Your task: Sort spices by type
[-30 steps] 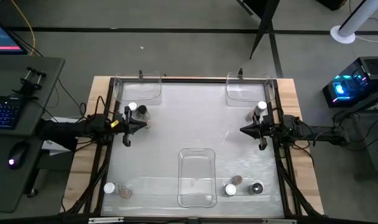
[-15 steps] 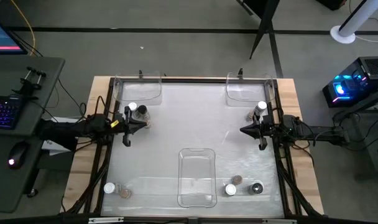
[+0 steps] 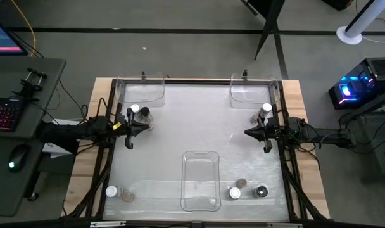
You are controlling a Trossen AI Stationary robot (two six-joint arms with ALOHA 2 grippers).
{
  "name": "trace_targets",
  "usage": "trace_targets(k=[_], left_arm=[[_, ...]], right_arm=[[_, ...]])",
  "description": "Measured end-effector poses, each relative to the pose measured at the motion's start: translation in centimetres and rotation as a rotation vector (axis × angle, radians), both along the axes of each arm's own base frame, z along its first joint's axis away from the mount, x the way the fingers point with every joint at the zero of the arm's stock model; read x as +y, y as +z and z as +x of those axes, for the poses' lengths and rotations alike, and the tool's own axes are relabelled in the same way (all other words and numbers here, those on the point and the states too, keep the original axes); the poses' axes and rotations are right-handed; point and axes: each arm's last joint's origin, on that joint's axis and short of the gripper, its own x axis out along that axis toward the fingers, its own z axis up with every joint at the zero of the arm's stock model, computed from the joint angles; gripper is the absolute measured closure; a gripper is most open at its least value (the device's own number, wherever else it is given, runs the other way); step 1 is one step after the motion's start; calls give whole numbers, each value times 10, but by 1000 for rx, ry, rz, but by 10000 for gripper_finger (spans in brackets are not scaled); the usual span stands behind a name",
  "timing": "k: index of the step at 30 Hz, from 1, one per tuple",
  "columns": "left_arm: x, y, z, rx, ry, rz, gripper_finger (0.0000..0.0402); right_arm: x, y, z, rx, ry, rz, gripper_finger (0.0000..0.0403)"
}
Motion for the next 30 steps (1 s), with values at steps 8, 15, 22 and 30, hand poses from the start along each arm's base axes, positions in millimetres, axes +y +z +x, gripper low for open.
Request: trace_targets(k=[8,15,22,30], left_arm=[[0,0,0,0,0,0,401],[0,0,0,0,0,0,402],[0,0,0,1,0,0,401],[0,0,0,2,0,0,401]], right_arm=[[0,0,0,0,0,0,399],[-6,14,-1,-137,-192,-4,399],[-16,54,-16,-645,-400,651,399],[-10,113,2,-61,-197,475,386]])
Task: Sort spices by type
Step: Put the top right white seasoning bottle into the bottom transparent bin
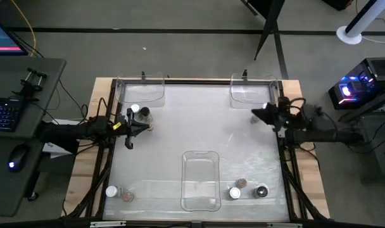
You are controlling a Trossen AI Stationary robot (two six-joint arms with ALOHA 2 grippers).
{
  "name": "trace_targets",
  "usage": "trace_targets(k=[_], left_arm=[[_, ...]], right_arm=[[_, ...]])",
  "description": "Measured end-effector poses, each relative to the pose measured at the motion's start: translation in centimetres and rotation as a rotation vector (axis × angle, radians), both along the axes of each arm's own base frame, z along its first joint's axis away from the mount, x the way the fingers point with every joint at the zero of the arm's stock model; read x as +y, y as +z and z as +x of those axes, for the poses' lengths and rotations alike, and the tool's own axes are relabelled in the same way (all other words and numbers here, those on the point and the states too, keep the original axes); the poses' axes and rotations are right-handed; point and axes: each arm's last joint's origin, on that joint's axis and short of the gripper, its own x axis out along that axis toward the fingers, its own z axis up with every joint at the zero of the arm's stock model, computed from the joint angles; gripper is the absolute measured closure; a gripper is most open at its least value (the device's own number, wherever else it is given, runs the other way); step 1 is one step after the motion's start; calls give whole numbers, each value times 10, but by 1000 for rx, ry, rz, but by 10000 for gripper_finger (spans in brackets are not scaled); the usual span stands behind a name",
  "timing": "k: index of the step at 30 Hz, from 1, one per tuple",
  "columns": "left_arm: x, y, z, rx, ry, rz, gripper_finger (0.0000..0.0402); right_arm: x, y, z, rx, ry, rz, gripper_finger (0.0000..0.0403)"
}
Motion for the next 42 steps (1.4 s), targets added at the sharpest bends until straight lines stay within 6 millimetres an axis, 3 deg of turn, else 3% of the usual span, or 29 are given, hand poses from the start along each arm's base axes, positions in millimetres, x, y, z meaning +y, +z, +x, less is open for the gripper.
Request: trace_targets(k=[4,8,12,15,20,25,33,42], left_arm=[[0,0,0,0,0,0,401],[0,0,0,0,0,0,401],[0,0,0,0,0,0,401],[0,0,0,0,0,0,402],[0,0,0,0,0,0,401],[0,0,0,0,0,0,401],[0,0,0,0,0,0,402],[0,0,0,0,0,0,401]], right_arm=[[2,20,6,366,82,33,327],[2,40,13,596,101,41,240],[-7,56,20,803,-147,155,164],[-16,62,23,937,-385,268,135],[-35,54,30,1134,-699,447,128],[-57,31,40,1256,-799,575,128],[-88,6,45,1428,-721,646,128],[-110,-7,35,1523,-490,530,128]])
